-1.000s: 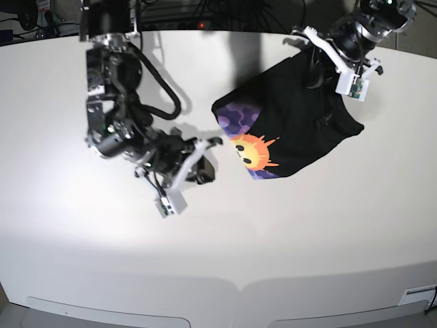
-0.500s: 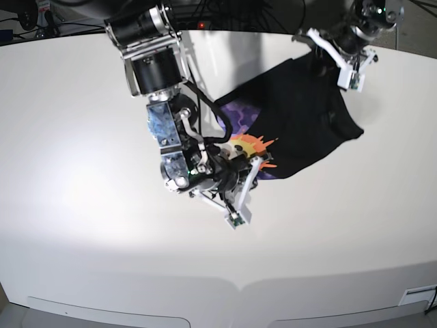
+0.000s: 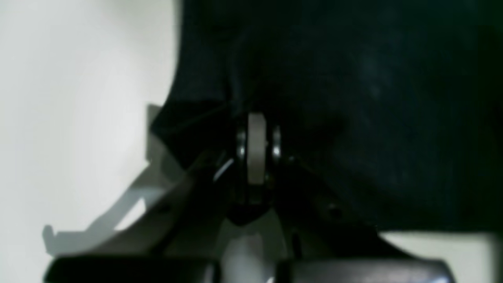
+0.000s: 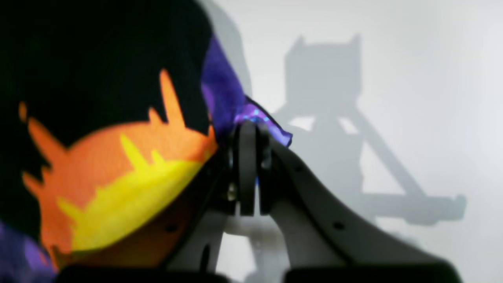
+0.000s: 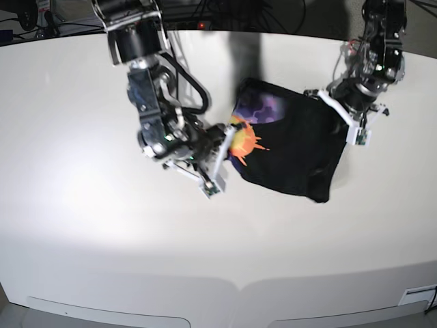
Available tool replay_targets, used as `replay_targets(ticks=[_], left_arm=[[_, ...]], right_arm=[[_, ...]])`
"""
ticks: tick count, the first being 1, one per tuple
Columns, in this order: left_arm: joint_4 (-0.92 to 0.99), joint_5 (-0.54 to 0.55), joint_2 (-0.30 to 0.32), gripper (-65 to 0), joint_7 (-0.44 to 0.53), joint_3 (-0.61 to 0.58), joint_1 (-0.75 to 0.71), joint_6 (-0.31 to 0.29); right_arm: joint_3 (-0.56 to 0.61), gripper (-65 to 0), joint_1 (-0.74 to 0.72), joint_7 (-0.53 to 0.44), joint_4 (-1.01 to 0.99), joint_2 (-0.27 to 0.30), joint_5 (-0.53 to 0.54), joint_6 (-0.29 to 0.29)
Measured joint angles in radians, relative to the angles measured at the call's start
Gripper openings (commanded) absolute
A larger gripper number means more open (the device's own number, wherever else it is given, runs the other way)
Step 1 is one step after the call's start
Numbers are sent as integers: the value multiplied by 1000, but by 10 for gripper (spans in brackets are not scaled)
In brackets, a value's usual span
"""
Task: Fold the T-shirt properly
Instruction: 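Grasp the bundle edges with both grippers and fold it into a square, then release the folded shirt and lift both grippers away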
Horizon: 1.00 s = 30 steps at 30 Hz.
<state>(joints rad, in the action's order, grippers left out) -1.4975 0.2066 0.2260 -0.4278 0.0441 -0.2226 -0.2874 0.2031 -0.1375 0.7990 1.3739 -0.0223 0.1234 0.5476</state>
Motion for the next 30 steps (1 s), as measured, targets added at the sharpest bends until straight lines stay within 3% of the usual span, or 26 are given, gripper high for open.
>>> replay_targets(ticks=[5,8,14,20,23,27,30], left_arm=[[61,-3,0,-650,2,-2,92,1],[75,17,-5,-650,-14,-4,130,8],[77,38,-59,-650,9,-2,175,14],[78,15,-106,-650,10,-5,190,0],[49,16,-70,-650,6,-5,191,2],[-100,55,5,-650,-32,0,162,88],[-206,89,61,-650,-51,0,108,121]], right_arm=[[1,-650,156,18,172,57,44,3],[1,-650,250,25,260,62,57,40],[25,-650,382,-10,362,23,70,71],[74,-650,399,-16,366,-19,9,71],[69,-650,399,-13,388,-19,-26,73],[13,-650,410,5,494,-17,-36,74],[-41,-650,449,-1,582,-19,-25,75]])
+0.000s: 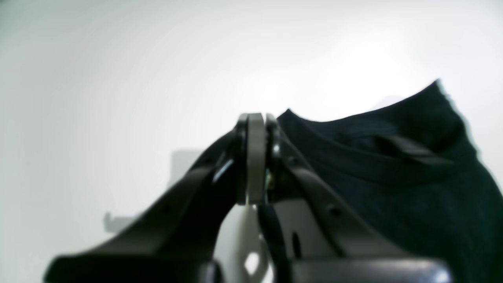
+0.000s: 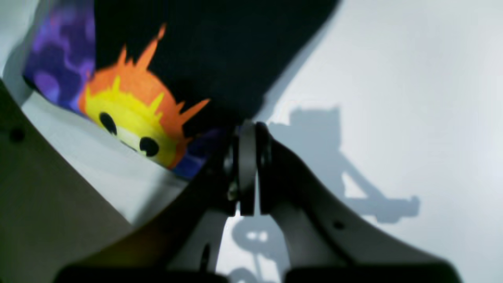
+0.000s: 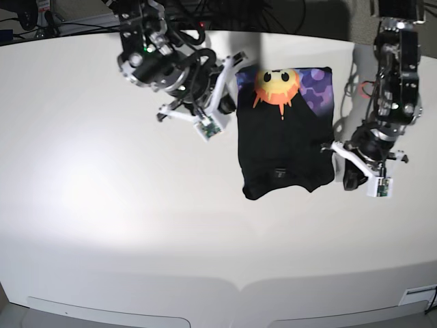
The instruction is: Fold the T-shirt properly
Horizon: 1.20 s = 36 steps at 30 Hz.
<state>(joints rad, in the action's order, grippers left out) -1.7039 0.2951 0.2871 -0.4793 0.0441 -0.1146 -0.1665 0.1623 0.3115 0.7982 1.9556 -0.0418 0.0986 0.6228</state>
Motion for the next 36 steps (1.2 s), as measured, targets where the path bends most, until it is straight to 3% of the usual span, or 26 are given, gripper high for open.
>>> replay_targets(ticks=[3,6,11,14,17,22,25,29,32,36], left_arm=[[-87,0,33,-650,-20,31,-111,7],[-161,71,50,-650,-19,99,-243,12],[-263,175,55,-650,67,252,-502,1],[-278,176,50,-650,90,329,-646,-72],[-278,183,26,-650,95,391,-759,-107],[-277,176,-23,-650,121,489,-914,-232],[-269,177,-55,-650,121,515,-974,-293],[-178,181,-54,-650,138,515,-986,-357],[-43,176,-55,-650,173,516,-967,-417],[195,173,-55,-650,188,518,-864,-497]], right_arm=[[-60,-650,71,5,76,0,0,4],[-142,-650,138,4,152,-1,8,4],[-267,-650,277,36,269,-3,116,14],[-325,-650,362,77,308,-3,158,37],[-385,-650,441,77,317,-8,165,45],[-481,-650,591,81,317,-5,242,54],[-525,-650,667,75,317,-6,262,57],[-541,-650,744,72,294,-6,267,56],[-541,-650,752,64,208,-6,268,57],[-540,-650,715,-39,-5,-2,208,59]])
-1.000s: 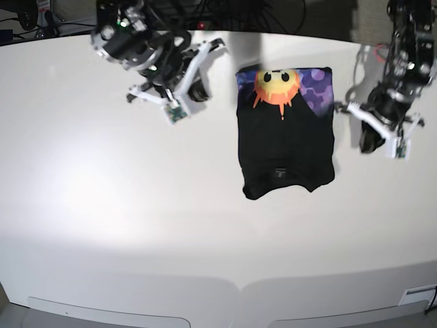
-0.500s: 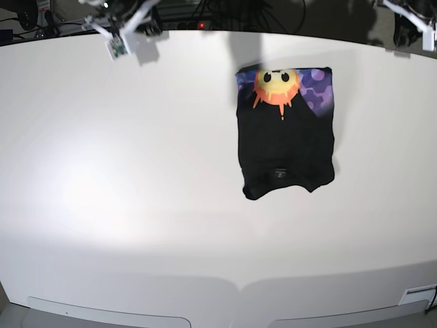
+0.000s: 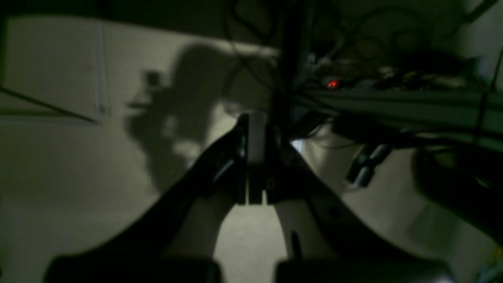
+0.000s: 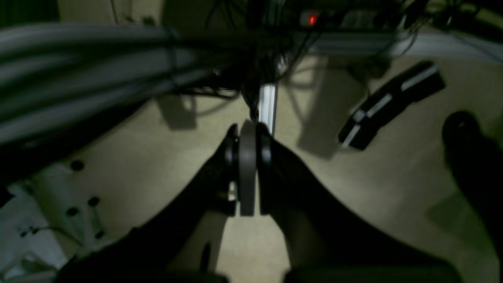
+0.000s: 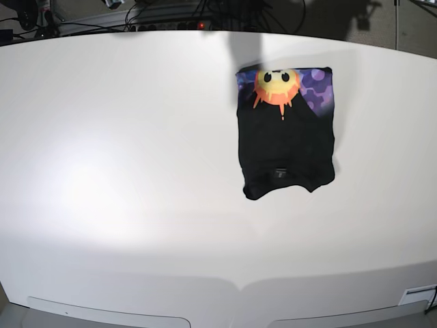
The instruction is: Fold the T-shirt properly
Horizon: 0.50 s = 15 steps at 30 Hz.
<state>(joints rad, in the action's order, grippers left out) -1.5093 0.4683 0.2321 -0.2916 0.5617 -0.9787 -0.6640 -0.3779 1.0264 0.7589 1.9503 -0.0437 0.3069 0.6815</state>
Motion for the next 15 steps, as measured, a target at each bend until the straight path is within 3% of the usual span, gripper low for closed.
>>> replay_targets(ticks=[3,5,9,13,15], left_arm=[[211,-22,-2,-650,6,0,117,-16],[359,-98,-2,-650,31,1,204,-11],[637,-281,-3,-650,167,2,352,-13],[865,-396,3,-650,309,2,462,-12],[952,-470,5,-650,346,-4,510,-10]], right_arm=[[1,-650,-80,-48,-201,22,-64,-3],[1,-650,-150,-59,-348,47,-76,-7],[5,-650,-299,-86,-630,116,-68,-4],[1,-650,-444,-192,-897,190,-77,-10],[0,-650,-510,-264,-1027,221,-135,-10]])
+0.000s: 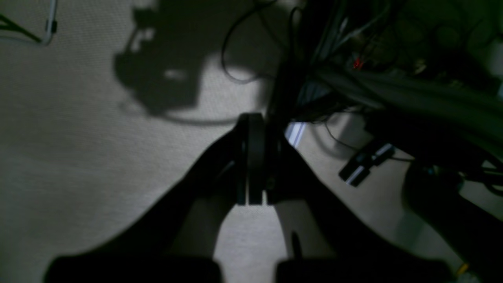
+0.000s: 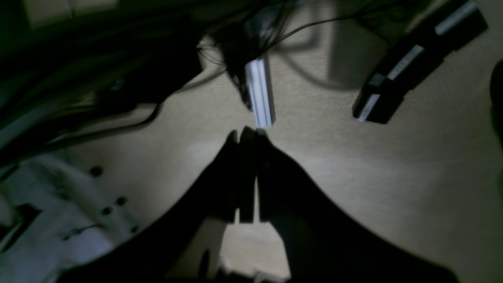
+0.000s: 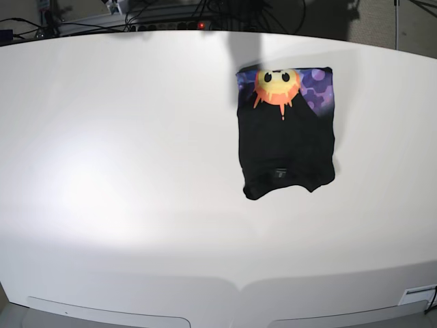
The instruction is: Fold the T-shirt properly
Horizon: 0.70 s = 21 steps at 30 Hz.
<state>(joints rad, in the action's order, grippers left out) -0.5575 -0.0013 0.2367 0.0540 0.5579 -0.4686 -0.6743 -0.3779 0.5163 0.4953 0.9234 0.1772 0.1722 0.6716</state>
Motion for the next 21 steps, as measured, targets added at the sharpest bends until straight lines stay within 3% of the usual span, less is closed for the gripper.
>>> replay_targets(ticks=[4,8,11,14,16,21], left_arm=[[137,-32,-5,-650,29,-77,100,14],[227,-32,-33,-650,48,-179,198,207],[261,-30,-61,-650,50,-251,238,281],[279,-35,-81,-650,44,-293,253,311],[288,-35,-82,-650,44,-294,262,354],[304,13,-76,-650,51,-294,286,360]], right_arm=[[2,-650,-147,-161,-268,34,-155,-50],[0,-650,-296,-207,-472,42,-251,-94],[0,-650,-365,-208,-546,36,-248,-95],[0,-650,-393,-216,-562,34,-278,-105],[0,-650,-397,-235,-562,34,-309,-145],[0,-650,-394,-241,-564,36,-323,-163]])
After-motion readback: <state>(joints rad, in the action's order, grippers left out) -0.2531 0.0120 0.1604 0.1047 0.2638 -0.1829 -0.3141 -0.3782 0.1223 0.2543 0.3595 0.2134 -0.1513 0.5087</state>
